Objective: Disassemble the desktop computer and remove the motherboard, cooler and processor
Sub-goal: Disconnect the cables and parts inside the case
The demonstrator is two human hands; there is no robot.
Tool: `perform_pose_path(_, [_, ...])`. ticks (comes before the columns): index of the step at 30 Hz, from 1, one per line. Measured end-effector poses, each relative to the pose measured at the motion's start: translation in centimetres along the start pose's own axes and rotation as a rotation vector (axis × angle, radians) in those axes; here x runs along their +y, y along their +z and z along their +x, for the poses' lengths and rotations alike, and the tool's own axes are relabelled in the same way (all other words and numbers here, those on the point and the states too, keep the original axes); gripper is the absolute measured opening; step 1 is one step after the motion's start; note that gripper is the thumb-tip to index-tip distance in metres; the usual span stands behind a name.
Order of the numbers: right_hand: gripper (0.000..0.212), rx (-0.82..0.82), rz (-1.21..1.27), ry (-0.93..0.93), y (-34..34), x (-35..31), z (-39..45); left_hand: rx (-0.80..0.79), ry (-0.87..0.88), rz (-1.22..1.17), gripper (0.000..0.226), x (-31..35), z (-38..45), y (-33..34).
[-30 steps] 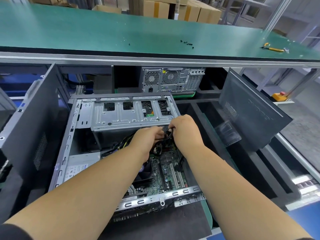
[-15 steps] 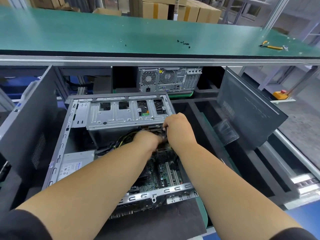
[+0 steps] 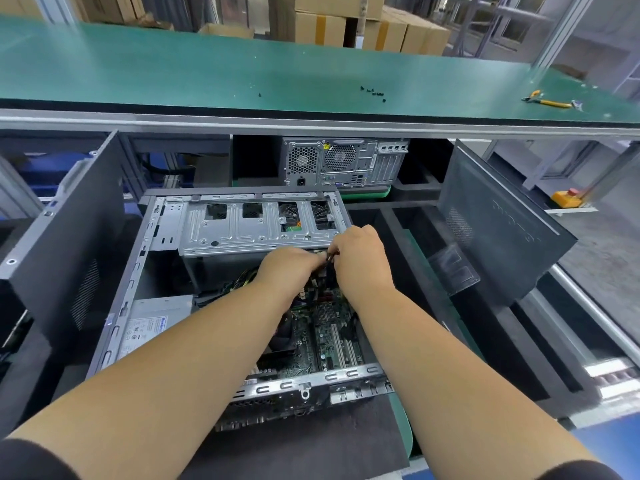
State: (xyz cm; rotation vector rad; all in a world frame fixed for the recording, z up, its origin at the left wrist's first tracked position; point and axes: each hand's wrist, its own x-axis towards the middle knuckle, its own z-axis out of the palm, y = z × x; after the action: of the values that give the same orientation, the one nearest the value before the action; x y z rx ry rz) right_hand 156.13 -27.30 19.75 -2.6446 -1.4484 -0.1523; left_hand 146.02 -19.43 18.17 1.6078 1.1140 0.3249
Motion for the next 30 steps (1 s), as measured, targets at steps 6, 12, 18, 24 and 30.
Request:
perform_pose_path(6, [0.019,-0.052,-0.02,-0.004,-0.4,0.2,0.3,-0.068,0.224,0.041,0.012,-0.2,-0.9,0.0])
perform_pose_path(12, [0.019,-0.362,-0.129,-0.022,-1.2,0.1,2.6,-0.086,0.224,-0.091,0.005,-0.3,-0.9,0.0])
perform_pose_path(18, [0.013,-0.371,-0.22,-0.051,-0.5,0.1,3.0,-0.129,0.186,-0.074,0.003,-0.5,-0.4,0.1])
perform_pose_path(24, [0.013,-0.449,-0.214,-0.057,-1.3,-0.2,3.5,-0.143,0.187,-0.169,0.009,-0.2,-0.2,0.0])
perform_pose_path(30, [0.009,-0.115,-0.257,-0.109,0.8,0.0,1.2,-0.123,0.114,-0.055,0.016,0.1,-0.6,0.3])
